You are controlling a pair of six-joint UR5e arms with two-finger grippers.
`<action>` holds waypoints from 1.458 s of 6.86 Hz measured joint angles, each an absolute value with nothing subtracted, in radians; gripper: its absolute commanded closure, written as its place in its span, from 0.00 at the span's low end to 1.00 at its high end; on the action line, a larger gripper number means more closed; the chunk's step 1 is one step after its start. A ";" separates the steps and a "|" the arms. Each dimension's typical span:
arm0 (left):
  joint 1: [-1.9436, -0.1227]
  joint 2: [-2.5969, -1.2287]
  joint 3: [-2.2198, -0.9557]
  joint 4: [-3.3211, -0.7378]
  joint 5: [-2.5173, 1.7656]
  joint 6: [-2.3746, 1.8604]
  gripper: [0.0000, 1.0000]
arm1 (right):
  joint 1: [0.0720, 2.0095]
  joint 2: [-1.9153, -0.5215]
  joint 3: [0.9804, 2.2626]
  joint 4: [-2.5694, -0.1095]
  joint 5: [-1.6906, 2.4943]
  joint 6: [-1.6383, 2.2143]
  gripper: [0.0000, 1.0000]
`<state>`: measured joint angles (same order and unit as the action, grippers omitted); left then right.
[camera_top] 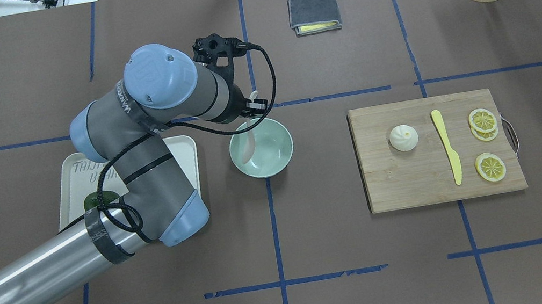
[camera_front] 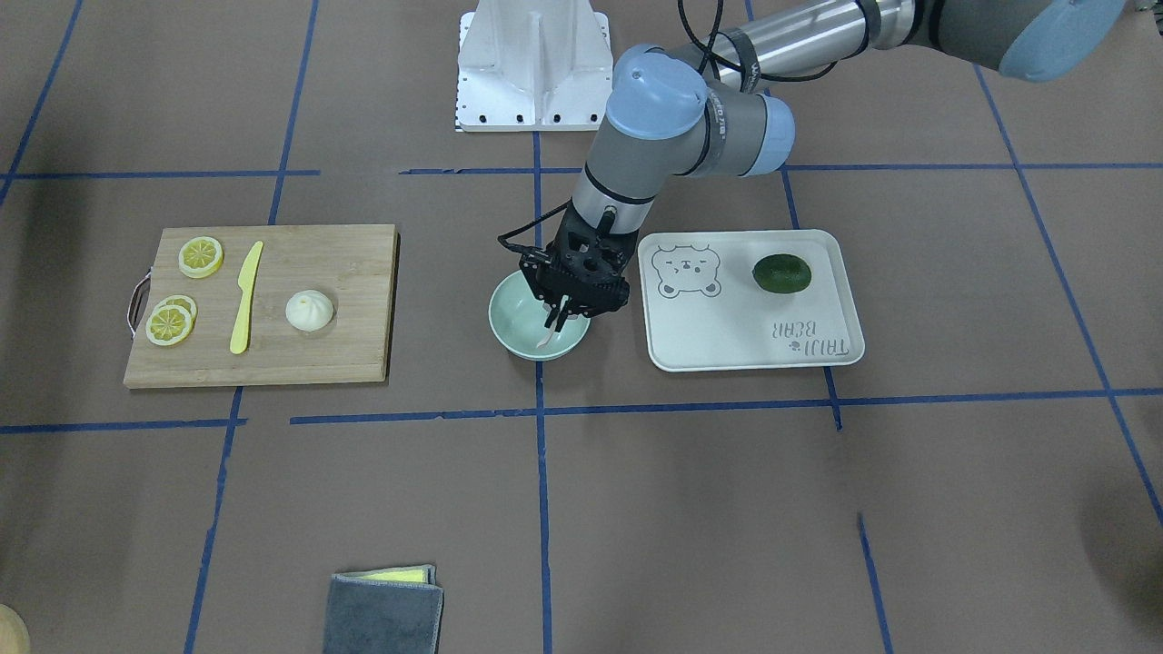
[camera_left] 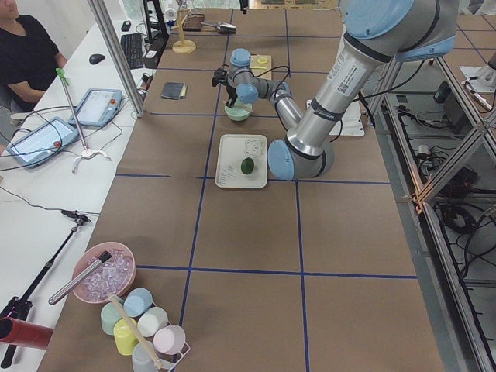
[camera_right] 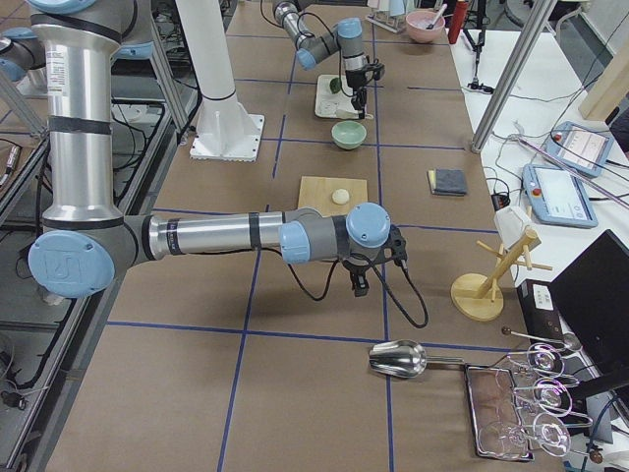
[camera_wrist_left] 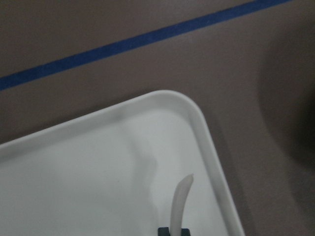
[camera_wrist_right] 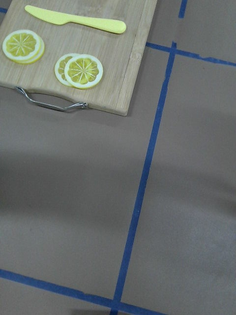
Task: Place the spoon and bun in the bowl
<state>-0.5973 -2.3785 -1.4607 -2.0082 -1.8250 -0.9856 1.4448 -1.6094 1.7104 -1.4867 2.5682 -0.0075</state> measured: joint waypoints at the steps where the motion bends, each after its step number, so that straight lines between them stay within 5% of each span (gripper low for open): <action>1: -0.595 -2.401 -1.413 -2.055 -1.794 -0.992 0.33 | 1.424 -1.609 1.715 -1.458 2.573 0.047 0.00; 2: -0.593 -2.401 -1.388 -2.083 -1.777 -0.992 0.11 | 1.392 -1.610 1.716 -1.388 2.573 0.148 0.00; 3: -0.590 -2.374 -1.401 -2.092 -1.771 -0.991 0.01 | 1.351 -1.610 1.716 -1.295 2.572 0.277 0.00; 7: -0.622 -2.142 -1.643 -2.069 -1.773 -0.934 0.01 | 1.103 -1.594 1.748 -0.948 2.454 0.828 0.00; 10: -0.687 -1.948 -1.794 -2.064 -1.775 -0.768 0.01 | 0.834 -1.491 1.781 -0.909 2.157 1.152 0.03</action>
<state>-0.6874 -1.9481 -1.7943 -2.0637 -1.7747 -0.7681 0.8344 -1.4906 1.7810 -0.9093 2.1573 1.1516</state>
